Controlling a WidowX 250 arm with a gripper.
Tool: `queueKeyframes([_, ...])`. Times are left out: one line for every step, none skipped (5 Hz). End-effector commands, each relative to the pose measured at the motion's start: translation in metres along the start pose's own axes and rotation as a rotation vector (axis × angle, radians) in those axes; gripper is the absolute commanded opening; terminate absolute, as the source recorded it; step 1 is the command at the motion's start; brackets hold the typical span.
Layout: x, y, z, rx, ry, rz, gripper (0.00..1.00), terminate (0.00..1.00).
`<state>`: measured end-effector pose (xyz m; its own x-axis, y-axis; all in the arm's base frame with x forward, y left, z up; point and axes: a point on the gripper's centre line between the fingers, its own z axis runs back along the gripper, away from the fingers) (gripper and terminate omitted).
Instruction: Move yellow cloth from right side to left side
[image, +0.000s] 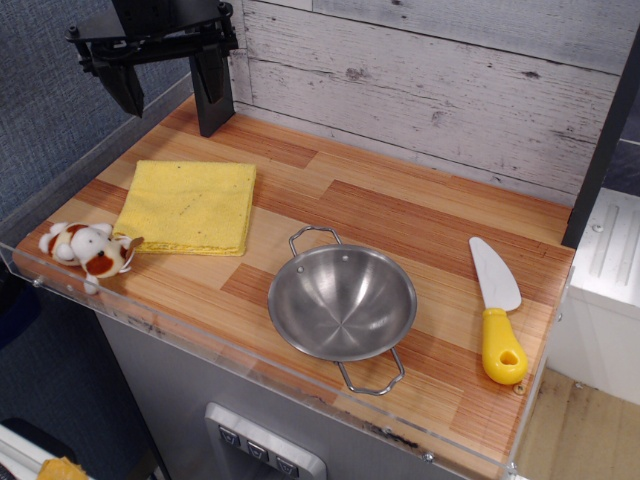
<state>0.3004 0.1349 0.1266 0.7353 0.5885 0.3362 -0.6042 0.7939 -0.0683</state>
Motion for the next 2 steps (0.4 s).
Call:
queueKeyframes([-0.0011,-0.0002,0.0113,-0.009,-0.031,-0.001,1.00,0.00])
queueKeyframes([-0.0011,-0.0002,0.0113,-0.009,-0.031,-0.001,1.00,1.00])
